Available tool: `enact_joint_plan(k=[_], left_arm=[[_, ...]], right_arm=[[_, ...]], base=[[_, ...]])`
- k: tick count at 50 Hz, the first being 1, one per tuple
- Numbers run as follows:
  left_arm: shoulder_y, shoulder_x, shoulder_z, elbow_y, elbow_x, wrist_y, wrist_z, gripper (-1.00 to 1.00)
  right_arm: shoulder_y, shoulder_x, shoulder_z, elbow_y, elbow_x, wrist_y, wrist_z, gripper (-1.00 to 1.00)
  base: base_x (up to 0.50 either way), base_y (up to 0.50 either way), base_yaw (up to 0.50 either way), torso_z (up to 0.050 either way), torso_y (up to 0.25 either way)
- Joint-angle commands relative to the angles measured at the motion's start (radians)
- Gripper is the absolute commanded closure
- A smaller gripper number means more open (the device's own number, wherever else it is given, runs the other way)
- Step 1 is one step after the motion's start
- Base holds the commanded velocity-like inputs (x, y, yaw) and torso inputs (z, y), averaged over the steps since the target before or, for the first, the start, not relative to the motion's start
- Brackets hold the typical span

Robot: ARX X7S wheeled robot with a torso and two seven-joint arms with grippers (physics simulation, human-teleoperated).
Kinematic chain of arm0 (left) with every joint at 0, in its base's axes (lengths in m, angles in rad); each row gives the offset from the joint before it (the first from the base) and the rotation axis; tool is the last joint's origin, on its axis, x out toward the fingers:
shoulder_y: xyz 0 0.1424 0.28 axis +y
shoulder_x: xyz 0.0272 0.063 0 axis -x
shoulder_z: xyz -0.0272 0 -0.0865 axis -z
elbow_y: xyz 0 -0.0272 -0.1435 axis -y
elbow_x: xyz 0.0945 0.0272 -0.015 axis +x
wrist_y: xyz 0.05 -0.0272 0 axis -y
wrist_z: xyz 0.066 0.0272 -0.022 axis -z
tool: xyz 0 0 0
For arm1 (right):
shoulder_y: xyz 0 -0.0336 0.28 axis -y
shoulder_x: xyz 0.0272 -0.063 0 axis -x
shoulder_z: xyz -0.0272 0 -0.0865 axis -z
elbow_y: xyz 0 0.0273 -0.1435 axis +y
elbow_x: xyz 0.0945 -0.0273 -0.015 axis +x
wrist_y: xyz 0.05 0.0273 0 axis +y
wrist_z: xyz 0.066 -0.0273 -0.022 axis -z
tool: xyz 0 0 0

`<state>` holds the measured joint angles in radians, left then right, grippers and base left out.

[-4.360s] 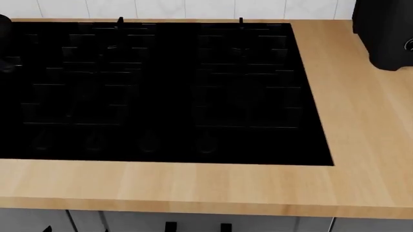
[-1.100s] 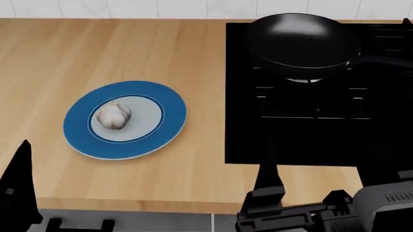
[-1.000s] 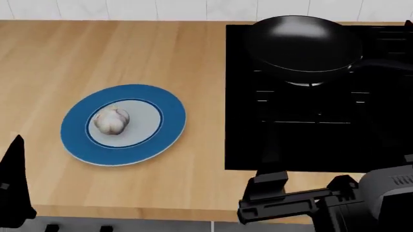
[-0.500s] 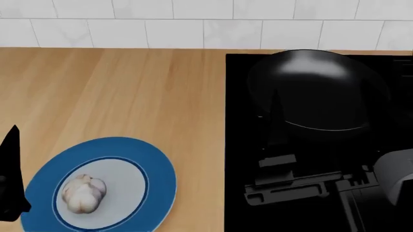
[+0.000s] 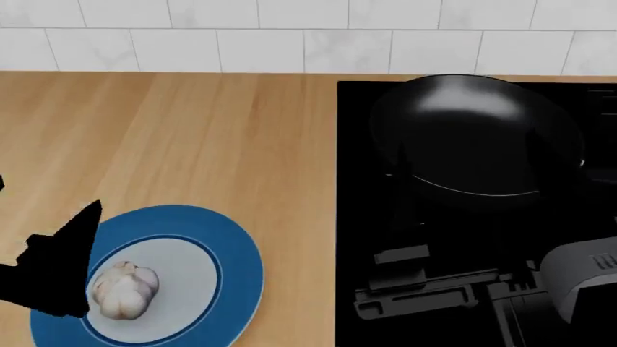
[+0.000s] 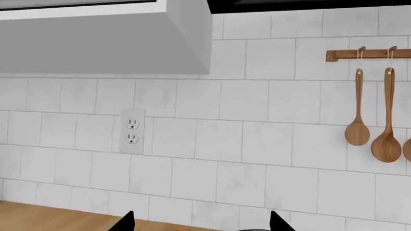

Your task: Pick the garlic from the plate and place it in the pan.

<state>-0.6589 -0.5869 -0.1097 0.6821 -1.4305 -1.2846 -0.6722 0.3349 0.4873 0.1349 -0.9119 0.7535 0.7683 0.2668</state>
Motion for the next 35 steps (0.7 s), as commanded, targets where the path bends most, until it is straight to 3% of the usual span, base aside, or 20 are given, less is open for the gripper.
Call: enact_joint_plan(k=[1,7,19,30,35], left_arm=[[-0.125,-0.055,0.066,-0.184,-0.373,-0.088,-0.143,-1.00],[-0.148,-0.065,0.132,-0.187,-0.455,-0.082,-0.200,-1.00],[-0.113,-0.085,0.154,-0.257,-0.430,-0.047,-0.257,-1.00],[-0.086,-0.140,0.234,-0.310,-0.578,0.011,-0.432,-1.00],[-0.115,-0.147,0.269,-0.325,-0.608,0.010,-0.455,-1.00]], right_arm=[[-0.043,-0.001,-0.007,-0.018,-0.013,-0.028,-0.003,-1.00],[-0.071,0.005,0.011,-0.026,0.003,-0.040,-0.009,-1.00],[-0.111,0.005,0.036,-0.015,0.012,-0.075,-0.024,-1.00],[-0.131,0.017,0.073,-0.035,0.059,-0.074,-0.008,-1.00],[-0.122,0.027,0.089,-0.045,0.094,-0.059,0.011,-1.00]], base=[[0.00,0.00,0.00,0.000,0.000],[0.00,0.00,0.00,0.000,0.000],[0.00,0.00,0.00,0.000,0.000],[0.00,0.00,0.00,0.000,0.000],[0.00,0.00,0.00,0.000,0.000]])
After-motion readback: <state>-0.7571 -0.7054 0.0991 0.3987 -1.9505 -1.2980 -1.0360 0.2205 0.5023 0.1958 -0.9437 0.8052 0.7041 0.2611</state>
